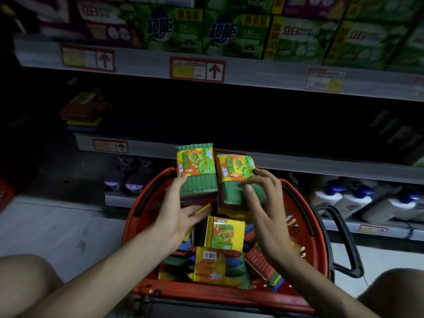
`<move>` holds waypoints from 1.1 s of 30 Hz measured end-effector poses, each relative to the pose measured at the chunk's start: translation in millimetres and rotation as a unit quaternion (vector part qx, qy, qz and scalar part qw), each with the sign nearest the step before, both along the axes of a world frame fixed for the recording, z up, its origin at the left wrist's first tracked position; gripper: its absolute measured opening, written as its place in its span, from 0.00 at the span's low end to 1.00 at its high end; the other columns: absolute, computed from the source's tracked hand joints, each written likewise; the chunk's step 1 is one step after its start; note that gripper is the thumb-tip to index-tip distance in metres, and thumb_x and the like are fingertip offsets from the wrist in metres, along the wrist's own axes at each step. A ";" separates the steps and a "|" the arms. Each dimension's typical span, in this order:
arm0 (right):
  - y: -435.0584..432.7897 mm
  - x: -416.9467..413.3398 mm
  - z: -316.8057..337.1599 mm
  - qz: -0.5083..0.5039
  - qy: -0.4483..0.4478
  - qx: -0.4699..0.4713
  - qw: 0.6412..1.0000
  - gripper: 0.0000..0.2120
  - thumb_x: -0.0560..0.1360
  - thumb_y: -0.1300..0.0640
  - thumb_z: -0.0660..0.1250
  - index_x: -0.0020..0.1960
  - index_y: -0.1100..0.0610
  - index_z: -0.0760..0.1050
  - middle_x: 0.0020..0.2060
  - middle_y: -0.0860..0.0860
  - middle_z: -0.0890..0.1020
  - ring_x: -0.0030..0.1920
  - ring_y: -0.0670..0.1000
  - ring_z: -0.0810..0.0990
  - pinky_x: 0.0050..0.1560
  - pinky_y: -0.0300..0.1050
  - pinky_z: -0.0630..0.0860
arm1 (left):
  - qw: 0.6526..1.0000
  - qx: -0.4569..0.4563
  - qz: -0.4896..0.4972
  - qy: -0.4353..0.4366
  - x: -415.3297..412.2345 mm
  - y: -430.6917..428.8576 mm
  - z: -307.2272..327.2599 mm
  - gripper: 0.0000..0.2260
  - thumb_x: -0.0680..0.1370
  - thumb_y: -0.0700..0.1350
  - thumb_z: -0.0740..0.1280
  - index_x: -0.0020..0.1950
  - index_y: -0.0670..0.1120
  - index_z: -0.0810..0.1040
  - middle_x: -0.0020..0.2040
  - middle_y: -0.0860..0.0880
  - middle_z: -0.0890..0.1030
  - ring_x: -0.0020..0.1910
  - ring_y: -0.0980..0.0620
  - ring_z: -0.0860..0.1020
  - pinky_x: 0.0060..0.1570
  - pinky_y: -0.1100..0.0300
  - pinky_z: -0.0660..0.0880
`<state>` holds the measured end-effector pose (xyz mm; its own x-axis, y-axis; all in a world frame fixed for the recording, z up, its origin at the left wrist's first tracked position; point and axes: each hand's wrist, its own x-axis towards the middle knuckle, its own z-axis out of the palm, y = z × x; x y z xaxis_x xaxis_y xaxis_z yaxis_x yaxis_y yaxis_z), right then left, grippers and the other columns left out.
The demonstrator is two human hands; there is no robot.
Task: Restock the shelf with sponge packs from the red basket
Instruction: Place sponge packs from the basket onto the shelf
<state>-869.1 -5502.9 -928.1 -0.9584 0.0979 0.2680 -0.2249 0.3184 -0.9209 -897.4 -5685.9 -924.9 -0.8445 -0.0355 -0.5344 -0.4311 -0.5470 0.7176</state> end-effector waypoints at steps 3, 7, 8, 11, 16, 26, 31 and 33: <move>4.7 -9.1 2.6 -0.013 -0.054 -0.041 0.998 0.31 0.78 0.49 0.71 0.75 0.34 0.63 0.72 0.41 0.64 0.69 0.41 0.68 0.67 0.51 0.73 | 1.000 -0.010 0.004 0.021 -2.3 -1.8 -1.2 0.21 0.79 0.55 0.69 0.71 0.53 0.72 0.63 0.40 0.80 0.50 0.40 0.87 0.55 0.45 0.82; 5.9 -16.1 10.1 0.021 -0.167 -0.177 0.970 0.41 0.71 0.45 0.74 0.79 0.36 0.59 0.72 0.46 0.72 0.65 0.47 0.78 0.59 0.49 0.79 | 1.000 -0.003 0.004 0.028 -4.5 -6.3 -2.7 0.22 0.78 0.54 0.71 0.70 0.51 0.74 0.63 0.39 0.81 0.53 0.37 0.85 0.54 0.45 0.83; 4.8 -17.8 12.7 0.027 -0.180 -0.212 0.960 0.38 0.72 0.44 0.74 0.78 0.39 0.62 0.69 0.47 0.76 0.61 0.48 0.82 0.53 0.47 0.82 | 0.999 -0.007 0.001 0.034 -4.7 -7.6 -2.4 0.21 0.78 0.54 0.72 0.68 0.51 0.75 0.64 0.39 0.81 0.55 0.37 0.85 0.52 0.46 0.83; 2.0 -23.4 18.4 0.019 -0.197 -0.263 0.944 0.29 0.72 0.41 0.72 0.70 0.41 0.67 0.65 0.53 0.77 0.58 0.56 0.84 0.52 0.57 0.84 | 0.999 -0.003 -0.002 0.040 -3.3 -14.0 -1.9 0.21 0.77 0.54 0.73 0.69 0.51 0.74 0.65 0.39 0.79 0.59 0.36 0.83 0.50 0.47 0.84; -0.5 -19.9 31.2 0.047 -0.201 -0.289 0.935 0.29 0.71 0.49 0.75 0.66 0.42 0.64 0.61 0.59 0.79 0.51 0.59 0.87 0.41 0.56 0.84 | 0.998 -0.018 -0.031 0.059 4.1 -20.9 0.9 0.20 0.79 0.55 0.70 0.68 0.52 0.75 0.58 0.40 0.85 0.51 0.40 0.86 0.58 0.43 0.81; -19.6 -30.3 59.6 0.127 -0.213 -0.162 0.955 0.14 0.80 0.52 0.63 0.66 0.47 0.73 0.56 0.61 0.81 0.48 0.60 0.85 0.40 0.52 0.82 | 0.994 -0.046 0.039 0.093 -4.4 -61.2 20.5 0.15 0.76 0.59 0.73 0.58 0.57 0.75 0.67 0.51 0.70 0.68 0.43 0.70 0.62 0.51 0.73; -58.0 -48.5 59.2 0.151 -0.224 -0.120 0.955 0.14 0.79 0.50 0.64 0.59 0.59 0.70 0.48 0.62 0.80 0.44 0.60 0.83 0.41 0.51 0.81 | 0.991 -0.046 0.086 0.094 -17.5 -90.6 24.2 0.20 0.75 0.57 0.75 0.61 0.50 0.75 0.60 0.50 0.76 0.61 0.47 0.74 0.63 0.51 0.75; -71.8 -55.2 56.8 0.159 -0.248 -0.123 0.948 0.19 0.76 0.48 0.64 0.57 0.62 0.70 0.46 0.62 0.79 0.42 0.60 0.82 0.39 0.50 0.81 | 0.988 -0.054 0.113 0.092 -21.6 -101.7 24.4 0.21 0.73 0.57 0.77 0.61 0.49 0.77 0.63 0.45 0.79 0.62 0.44 0.79 0.65 0.48 0.77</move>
